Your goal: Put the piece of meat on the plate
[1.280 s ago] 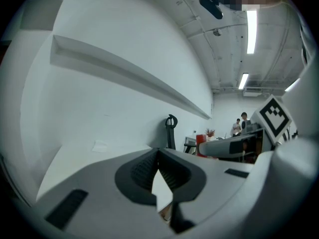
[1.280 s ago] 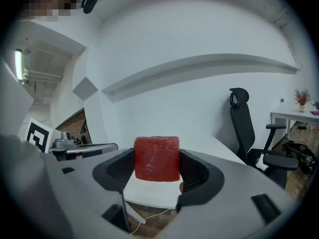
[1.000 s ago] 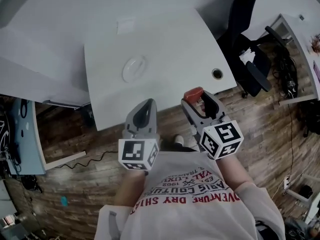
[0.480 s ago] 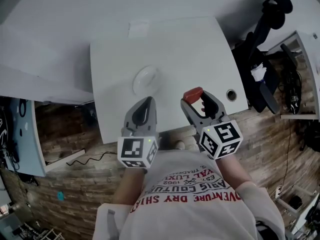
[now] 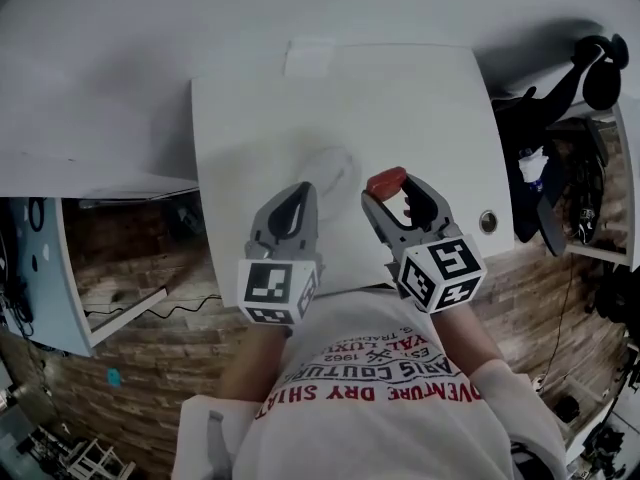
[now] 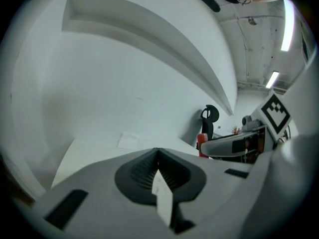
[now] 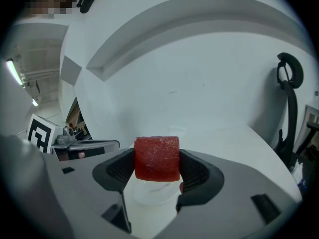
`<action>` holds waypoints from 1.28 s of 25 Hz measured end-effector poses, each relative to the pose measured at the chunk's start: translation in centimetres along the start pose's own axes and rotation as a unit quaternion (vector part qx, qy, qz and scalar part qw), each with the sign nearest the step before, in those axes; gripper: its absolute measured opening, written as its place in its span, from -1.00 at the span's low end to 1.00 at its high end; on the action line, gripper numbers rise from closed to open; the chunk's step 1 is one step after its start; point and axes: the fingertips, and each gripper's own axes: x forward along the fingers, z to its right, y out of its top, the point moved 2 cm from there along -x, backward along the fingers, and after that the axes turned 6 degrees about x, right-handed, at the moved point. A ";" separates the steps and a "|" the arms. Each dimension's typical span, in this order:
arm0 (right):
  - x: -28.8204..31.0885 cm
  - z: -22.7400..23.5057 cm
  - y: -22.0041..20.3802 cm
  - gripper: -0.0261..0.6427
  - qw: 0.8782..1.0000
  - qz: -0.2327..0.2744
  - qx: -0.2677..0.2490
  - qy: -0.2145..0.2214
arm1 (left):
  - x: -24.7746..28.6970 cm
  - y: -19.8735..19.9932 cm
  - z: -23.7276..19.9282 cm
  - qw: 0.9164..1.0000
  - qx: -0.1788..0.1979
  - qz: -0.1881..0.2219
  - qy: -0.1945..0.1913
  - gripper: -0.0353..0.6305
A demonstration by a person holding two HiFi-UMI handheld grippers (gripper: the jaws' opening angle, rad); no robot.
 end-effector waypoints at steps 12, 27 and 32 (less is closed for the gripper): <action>6.9 -1.3 -1.7 -0.07 0.992 -0.093 -0.059 0.058 | 0.5 -2.8 -3.3 0.996 -0.053 -0.031 0.062 -0.88; 13.1 -0.3 -11.1 -0.07 0.953 -0.261 -0.133 0.076 | 0.2 -9.2 -4.9 0.983 -0.120 -0.083 0.110 -0.88; 14.1 -0.2 -12.8 -0.07 0.942 -0.295 -0.143 0.070 | -0.1 -10.4 -5.4 0.980 -0.137 -0.088 0.115 -0.88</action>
